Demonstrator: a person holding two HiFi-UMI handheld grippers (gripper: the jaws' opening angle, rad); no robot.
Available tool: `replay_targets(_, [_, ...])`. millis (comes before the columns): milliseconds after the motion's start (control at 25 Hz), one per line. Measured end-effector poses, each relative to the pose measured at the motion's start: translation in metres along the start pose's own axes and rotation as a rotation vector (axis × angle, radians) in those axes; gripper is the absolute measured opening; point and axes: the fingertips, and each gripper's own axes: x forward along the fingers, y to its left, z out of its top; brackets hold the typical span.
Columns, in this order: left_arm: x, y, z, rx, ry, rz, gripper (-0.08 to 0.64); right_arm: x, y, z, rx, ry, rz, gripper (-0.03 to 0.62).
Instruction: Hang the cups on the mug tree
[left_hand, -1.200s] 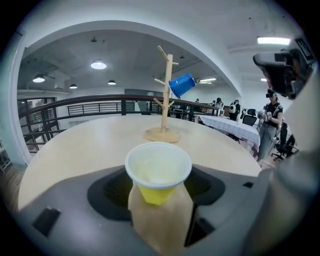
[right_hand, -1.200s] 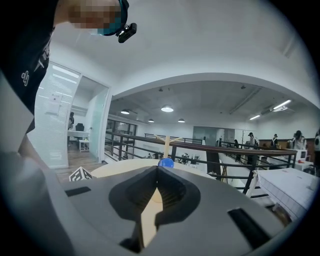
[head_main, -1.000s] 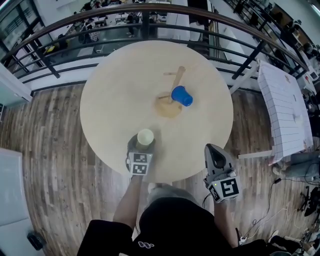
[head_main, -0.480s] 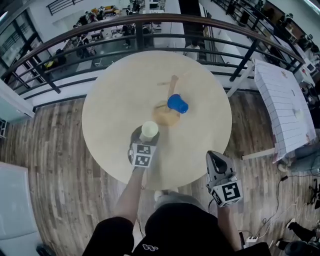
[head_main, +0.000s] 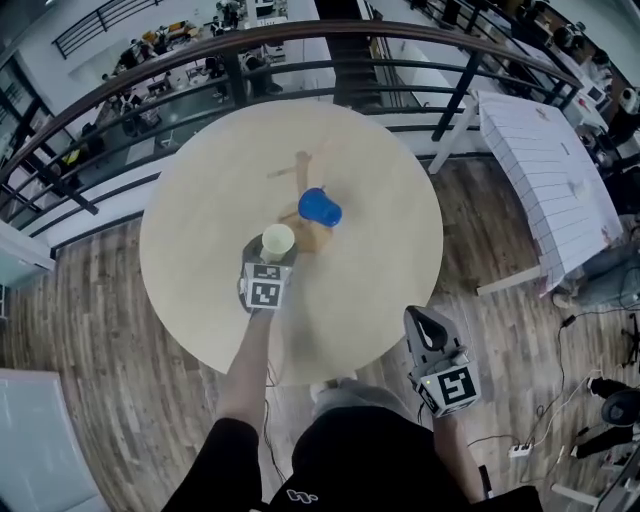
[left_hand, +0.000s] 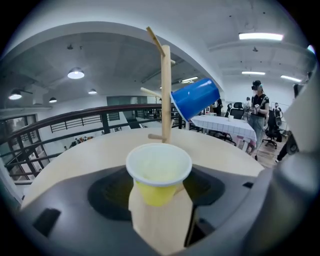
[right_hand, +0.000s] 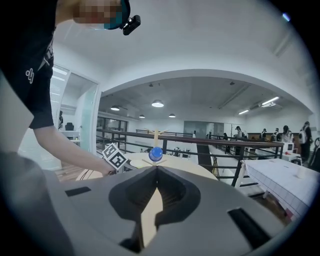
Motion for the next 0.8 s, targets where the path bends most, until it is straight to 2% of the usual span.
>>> replay_targets(200, [0.005, 0.004, 0.005, 0.020, 0.011, -0.011, 0.310, 0.005, 0.003, -0.007, 0.024, 0.010, 0.010, 0.008])
replay_targets(400, [0.002, 0.011, 0.027, 0.058, 0.007, -0.010, 0.310, 0.026, 0.020, -0.002, 0.025, -0.003, 0.078, 0.008])
replay_targets(560, [-0.006, 0.013, 0.050, 0.135, -0.028, -0.026, 0.310, 0.035, 0.029, 0.000, 0.035, -0.010, 0.102, 0.008])
replay_targets(720, [-0.001, 0.013, 0.063, 0.230, 0.002, -0.043, 0.310, 0.041, 0.028, 0.002, 0.052, -0.013, 0.107, 0.008])
replay_targets(800, [0.005, 0.011, 0.063, 0.250, 0.028, -0.058, 0.310, 0.043, 0.029, 0.002, 0.057, -0.010, 0.111, 0.008])
